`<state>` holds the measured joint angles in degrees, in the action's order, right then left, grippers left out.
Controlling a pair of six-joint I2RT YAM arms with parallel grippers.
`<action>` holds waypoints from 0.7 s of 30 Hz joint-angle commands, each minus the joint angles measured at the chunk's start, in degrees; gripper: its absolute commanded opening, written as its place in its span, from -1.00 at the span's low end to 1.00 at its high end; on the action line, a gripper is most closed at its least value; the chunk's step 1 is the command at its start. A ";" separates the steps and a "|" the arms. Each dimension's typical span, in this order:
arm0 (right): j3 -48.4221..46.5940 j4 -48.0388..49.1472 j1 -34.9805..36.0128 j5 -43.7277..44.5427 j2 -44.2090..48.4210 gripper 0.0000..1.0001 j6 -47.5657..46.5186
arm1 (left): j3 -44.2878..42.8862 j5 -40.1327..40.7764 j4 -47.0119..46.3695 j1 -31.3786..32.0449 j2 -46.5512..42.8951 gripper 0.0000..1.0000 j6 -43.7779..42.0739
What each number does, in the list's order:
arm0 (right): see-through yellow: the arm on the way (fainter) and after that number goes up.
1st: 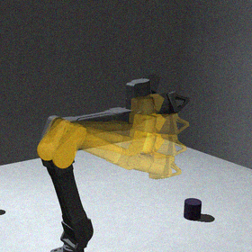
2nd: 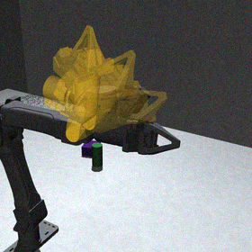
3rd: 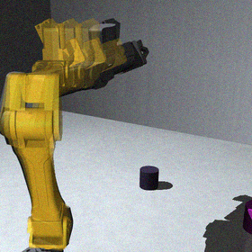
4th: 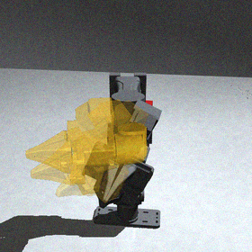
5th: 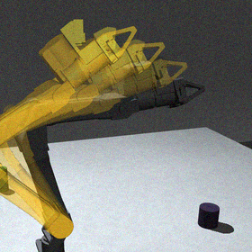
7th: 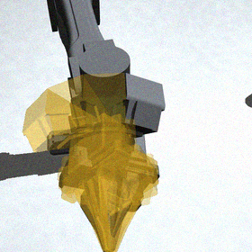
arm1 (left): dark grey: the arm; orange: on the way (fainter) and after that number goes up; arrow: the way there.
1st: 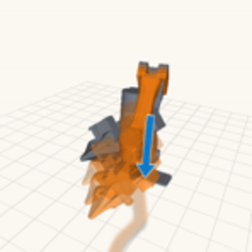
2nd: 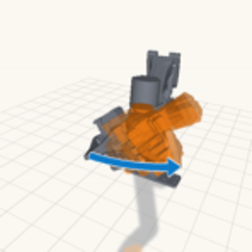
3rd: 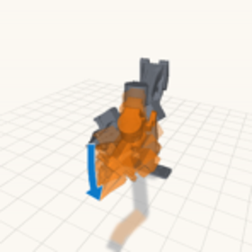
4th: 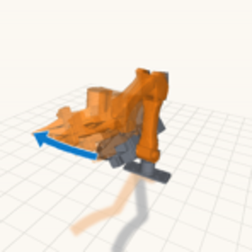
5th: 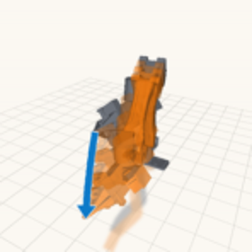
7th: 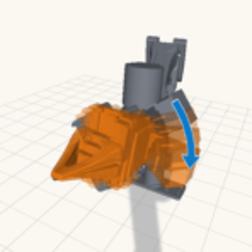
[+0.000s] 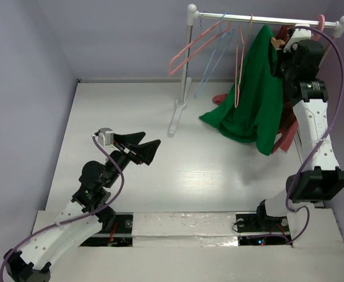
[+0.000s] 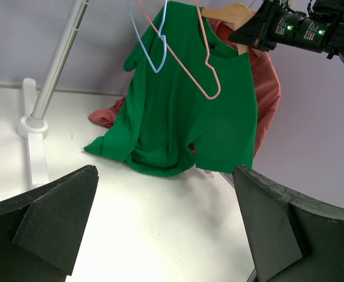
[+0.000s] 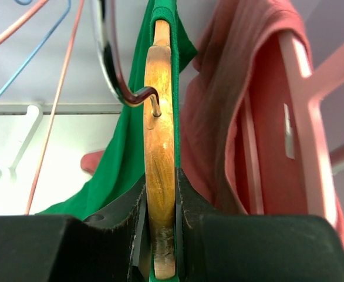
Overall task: Place the t-shirt on the hanger
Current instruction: Place the hanger at the clothesline.
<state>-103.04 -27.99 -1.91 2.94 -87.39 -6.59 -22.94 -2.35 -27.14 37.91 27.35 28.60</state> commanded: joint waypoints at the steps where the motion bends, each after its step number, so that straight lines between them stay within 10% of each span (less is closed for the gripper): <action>1: -4.36 9.00 -0.37 -1.88 0.56 -1.00 0.52 | 0.53 -0.20 -3.54 0.32 0.51 0.98 0.32; 21: -10.07 12.51 -0.90 -4.43 -5.85 -1.00 5.53 | 0.79 0.77 -3.80 0.32 2.00 0.98 -0.03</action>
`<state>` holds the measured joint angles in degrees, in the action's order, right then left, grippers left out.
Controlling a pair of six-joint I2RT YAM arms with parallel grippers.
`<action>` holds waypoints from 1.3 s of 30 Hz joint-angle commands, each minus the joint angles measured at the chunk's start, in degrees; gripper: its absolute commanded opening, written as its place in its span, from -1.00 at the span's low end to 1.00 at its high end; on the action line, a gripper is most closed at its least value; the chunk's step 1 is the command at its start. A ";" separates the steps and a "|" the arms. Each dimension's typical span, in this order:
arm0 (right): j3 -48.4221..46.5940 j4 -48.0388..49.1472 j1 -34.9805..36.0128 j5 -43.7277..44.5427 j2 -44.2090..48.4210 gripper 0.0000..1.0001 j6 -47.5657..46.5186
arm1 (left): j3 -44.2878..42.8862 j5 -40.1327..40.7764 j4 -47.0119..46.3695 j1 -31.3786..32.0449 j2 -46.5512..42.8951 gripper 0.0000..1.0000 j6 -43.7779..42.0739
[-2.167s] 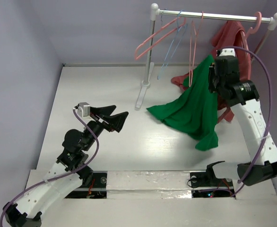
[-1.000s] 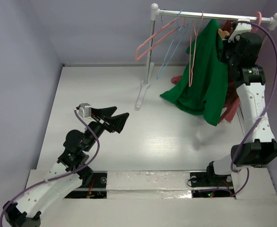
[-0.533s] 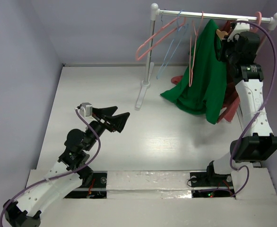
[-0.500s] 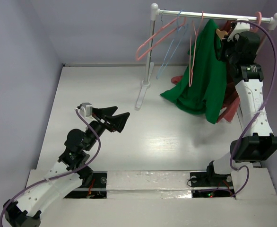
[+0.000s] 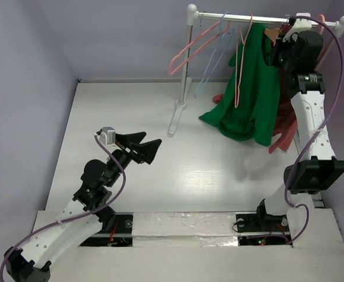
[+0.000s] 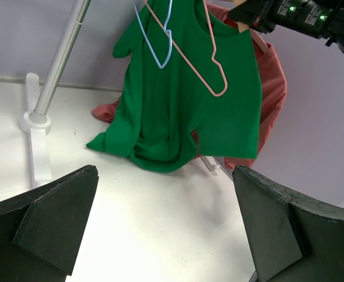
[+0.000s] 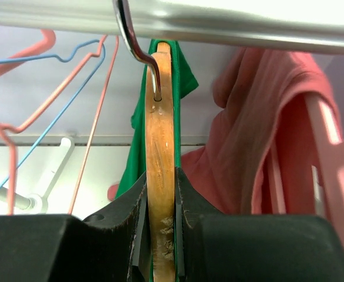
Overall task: Place the t-shirt on the hanger
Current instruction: Place the hanger at the clothesline, then reset both arms
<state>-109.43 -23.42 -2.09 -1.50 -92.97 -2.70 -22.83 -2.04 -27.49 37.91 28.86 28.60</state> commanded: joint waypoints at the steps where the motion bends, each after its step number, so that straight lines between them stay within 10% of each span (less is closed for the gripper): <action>1: -3.86 8.04 -0.73 -0.08 -0.63 -1.00 1.82 | 0.59 0.29 -3.37 0.32 0.58 0.98 -0.04; 14: 3.86 11.46 -0.73 1.14 0.24 -0.91 4.81 | 0.68 0.72 -3.28 0.32 0.49 0.98 0.05; 19: 10.36 16.12 -0.73 2.97 5.94 0.55 7.44 | 0.24 0.90 -2.93 0.32 1.02 0.98 0.40; 22: 14.05 17.88 -0.73 4.22 10.95 1.00 9.46 | 0.07 0.90 -2.84 0.32 2.16 0.98 0.40; 30: 32.15 22.80 -0.73 6.33 31.95 1.00 21.48 | 0.07 5.03 -1.43 0.32 1.90 0.98 -0.12; 39: 59.41 32.22 -0.73 -19.32 67.54 1.00 38.55 | -2.92 6.27 2.61 0.32 1.55 0.98 5.06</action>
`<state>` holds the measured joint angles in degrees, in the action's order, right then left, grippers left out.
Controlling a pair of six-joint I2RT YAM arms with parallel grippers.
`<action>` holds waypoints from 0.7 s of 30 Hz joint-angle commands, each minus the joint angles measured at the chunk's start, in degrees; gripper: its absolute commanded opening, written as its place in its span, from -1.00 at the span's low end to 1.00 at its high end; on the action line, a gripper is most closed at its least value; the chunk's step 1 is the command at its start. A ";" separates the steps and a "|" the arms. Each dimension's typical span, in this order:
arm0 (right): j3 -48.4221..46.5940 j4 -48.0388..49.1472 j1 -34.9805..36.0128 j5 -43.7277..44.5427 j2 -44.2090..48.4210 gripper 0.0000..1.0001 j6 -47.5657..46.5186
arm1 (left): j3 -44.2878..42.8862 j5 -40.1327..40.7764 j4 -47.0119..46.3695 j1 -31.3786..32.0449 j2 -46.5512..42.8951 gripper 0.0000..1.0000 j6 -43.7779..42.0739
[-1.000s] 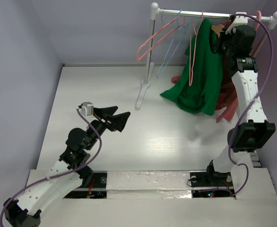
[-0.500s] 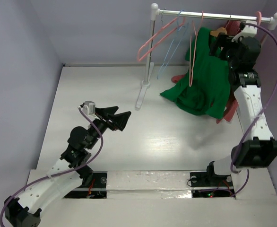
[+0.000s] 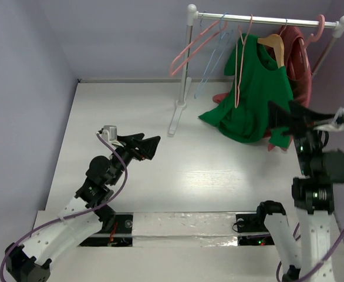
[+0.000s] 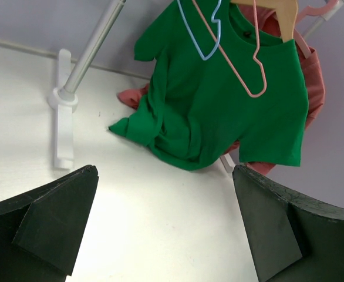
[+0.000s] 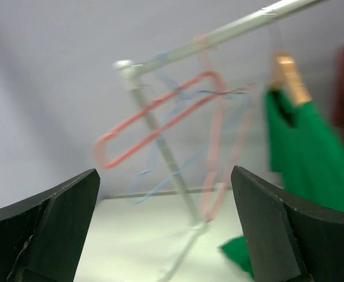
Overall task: Place the t-shirt on the hanger
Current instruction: Reset both arms
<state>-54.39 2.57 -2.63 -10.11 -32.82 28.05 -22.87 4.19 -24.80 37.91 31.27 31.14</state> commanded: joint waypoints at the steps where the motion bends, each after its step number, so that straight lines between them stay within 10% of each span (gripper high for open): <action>1: 5.25 5.61 -0.18 -11.77 9.77 1.00 8.33 | -3.49 -0.14 0.71 0.32 -0.94 0.98 2.79; 12: -2.82 -18.29 0.43 -6.43 27.27 1.00 -6.15 | -19.03 7.14 17.92 0.32 -5.51 0.98 -5.46; 21: 0.86 -17.51 2.55 0.70 30.53 1.00 -8.45 | -22.39 10.58 21.89 0.32 -3.50 0.98 -5.65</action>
